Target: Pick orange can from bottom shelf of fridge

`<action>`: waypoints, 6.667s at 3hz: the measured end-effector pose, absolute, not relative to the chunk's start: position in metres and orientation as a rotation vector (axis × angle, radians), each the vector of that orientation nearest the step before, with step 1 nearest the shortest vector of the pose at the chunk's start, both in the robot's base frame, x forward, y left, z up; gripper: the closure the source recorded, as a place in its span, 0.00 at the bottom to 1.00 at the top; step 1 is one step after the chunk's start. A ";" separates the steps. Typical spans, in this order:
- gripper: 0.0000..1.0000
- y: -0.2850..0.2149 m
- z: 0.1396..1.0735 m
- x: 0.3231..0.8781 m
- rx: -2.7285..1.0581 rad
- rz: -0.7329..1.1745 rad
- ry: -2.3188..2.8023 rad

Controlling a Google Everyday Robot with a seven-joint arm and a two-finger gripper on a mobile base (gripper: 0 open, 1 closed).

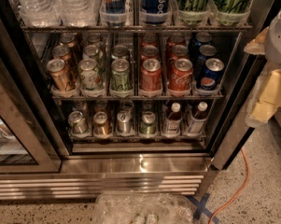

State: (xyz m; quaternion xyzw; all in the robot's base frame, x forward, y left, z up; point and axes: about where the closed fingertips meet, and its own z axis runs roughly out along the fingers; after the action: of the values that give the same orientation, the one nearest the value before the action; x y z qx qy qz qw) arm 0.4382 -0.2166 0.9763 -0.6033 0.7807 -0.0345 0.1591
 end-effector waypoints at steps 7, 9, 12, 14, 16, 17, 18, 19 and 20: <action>0.00 -0.078 0.845 0.413 -1.057 0.556 2.154; 0.00 0.001 0.744 0.385 -0.829 0.793 2.098; 0.00 0.002 0.699 0.378 -0.528 0.746 2.050; 0.00 0.107 0.709 0.391 -0.702 0.811 1.838; 0.00 0.175 0.686 0.414 -0.658 0.847 1.707; 0.00 0.190 0.646 0.423 -0.425 0.912 1.749; 0.00 0.201 0.629 0.435 -0.287 0.902 1.780; 0.00 0.166 0.600 0.472 -0.109 0.787 1.851; 0.00 0.158 0.596 0.478 -0.080 0.757 1.861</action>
Offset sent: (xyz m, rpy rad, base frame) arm 0.0180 0.0585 -0.0547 0.4645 -0.1406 -0.2332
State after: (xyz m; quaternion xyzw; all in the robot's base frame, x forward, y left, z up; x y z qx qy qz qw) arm 0.4776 0.1584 0.5960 -0.0337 0.7816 0.3179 0.5357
